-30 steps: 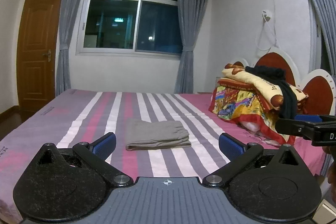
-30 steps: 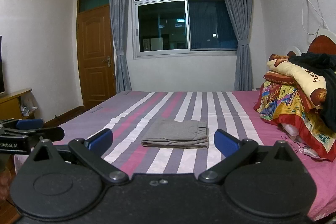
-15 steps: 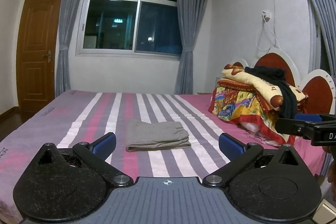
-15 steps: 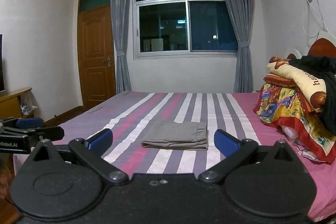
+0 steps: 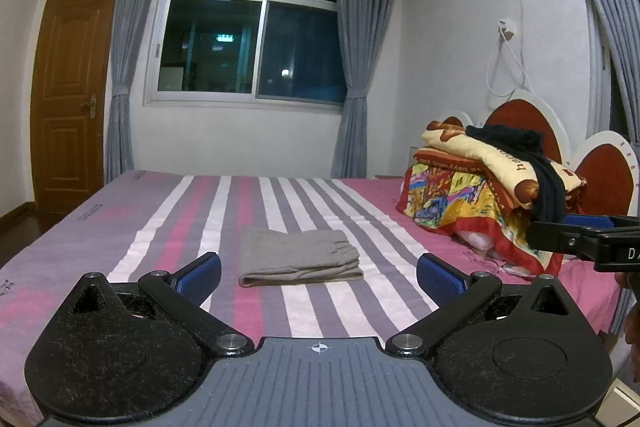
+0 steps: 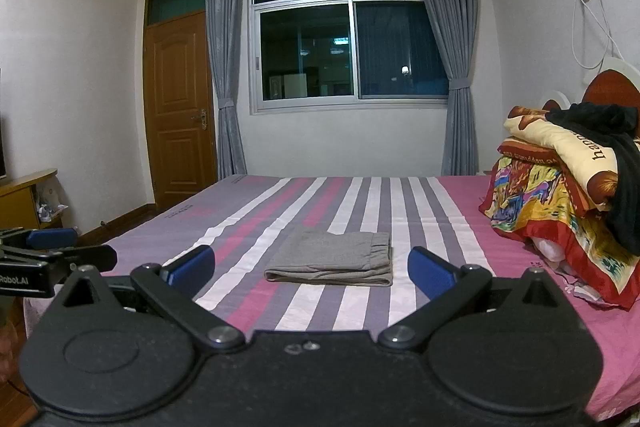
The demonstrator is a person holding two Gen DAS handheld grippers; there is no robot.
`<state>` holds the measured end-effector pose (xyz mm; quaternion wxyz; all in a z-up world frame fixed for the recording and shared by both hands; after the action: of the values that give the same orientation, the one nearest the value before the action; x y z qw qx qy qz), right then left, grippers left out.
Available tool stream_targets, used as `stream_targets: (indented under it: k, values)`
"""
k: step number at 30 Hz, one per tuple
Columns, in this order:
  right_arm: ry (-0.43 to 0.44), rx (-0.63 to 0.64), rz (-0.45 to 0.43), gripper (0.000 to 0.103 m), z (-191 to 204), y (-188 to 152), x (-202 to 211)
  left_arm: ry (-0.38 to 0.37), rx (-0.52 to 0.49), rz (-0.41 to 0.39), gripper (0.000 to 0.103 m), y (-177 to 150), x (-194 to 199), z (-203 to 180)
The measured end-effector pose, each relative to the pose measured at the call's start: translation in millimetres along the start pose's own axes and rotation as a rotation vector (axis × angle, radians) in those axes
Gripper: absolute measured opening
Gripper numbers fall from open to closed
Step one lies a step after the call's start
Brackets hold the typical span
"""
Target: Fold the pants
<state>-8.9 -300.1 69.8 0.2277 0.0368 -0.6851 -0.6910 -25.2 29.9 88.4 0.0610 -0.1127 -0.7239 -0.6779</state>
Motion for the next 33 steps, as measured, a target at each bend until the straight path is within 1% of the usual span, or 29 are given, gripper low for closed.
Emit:
stream_targets:
  k: [28,33]
  values:
    - [-0.001,0.001,0.003,0.103,2.0,-0.3,-0.5,-0.019,0.008,0.007,0.103,2.7,-4.0,5.0]
    - [0.0,0.002,0.004,0.103,1.0,0.3,0.0,-0.022,-0.014,0.01,0.103,2.6,-5.3,5.1]
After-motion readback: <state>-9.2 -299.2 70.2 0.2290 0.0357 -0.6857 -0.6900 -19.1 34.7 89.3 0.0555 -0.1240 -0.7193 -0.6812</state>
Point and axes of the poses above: each gripper's, at about its wrist camera, not at the fingertips, and x roughly against the way its jaws point, z to its left, y to its top, the point moved 1 cm from there along -x, roughly the way its jaws point, and after that the axes turned 5 degrees about y, right-handed, at the moved point
